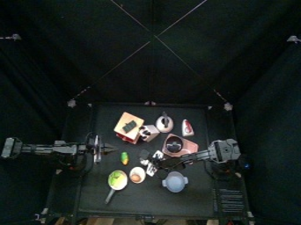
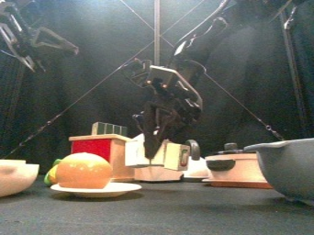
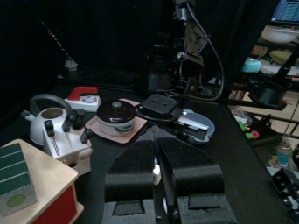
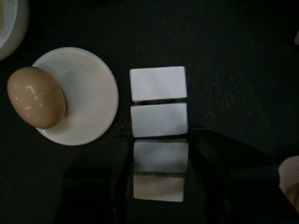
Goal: Place white sushi roll in middle of board to cut
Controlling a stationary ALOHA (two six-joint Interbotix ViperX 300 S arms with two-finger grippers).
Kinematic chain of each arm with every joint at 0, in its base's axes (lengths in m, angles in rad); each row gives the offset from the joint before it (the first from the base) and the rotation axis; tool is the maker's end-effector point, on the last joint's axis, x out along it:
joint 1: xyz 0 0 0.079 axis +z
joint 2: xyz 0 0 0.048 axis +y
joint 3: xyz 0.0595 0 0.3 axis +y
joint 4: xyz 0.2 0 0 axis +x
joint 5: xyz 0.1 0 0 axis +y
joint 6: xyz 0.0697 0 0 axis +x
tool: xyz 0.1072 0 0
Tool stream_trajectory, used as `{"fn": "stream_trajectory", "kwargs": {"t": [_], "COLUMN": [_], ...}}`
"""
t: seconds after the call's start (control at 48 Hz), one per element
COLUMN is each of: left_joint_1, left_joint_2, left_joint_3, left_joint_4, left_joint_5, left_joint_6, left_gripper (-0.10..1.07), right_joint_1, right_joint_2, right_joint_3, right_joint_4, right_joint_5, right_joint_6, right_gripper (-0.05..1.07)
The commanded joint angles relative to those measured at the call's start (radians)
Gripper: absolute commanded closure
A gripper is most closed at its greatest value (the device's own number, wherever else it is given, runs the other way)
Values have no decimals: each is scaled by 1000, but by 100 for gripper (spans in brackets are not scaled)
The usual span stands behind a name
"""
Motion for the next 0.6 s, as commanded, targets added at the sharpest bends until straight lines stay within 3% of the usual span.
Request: {"fn": "stream_trajectory", "kwargs": {"t": [0.0,0.583], "left_joint_1": [2,2], "left_joint_2": [2,2], "left_joint_3": [-14,-18], "left_joint_4": [2,2], "left_joint_5": [-3,-3], "left_joint_6": [2,2], "left_gripper": [61,61], "right_joint_1": [2,25], "right_joint_2": [-54,-91], "right_joint_3": [-15,-14], "right_joint_4": [0,5], "right_joint_5": [-6,-6], "right_joint_6": [3,8], "right_gripper": [47,47]}}
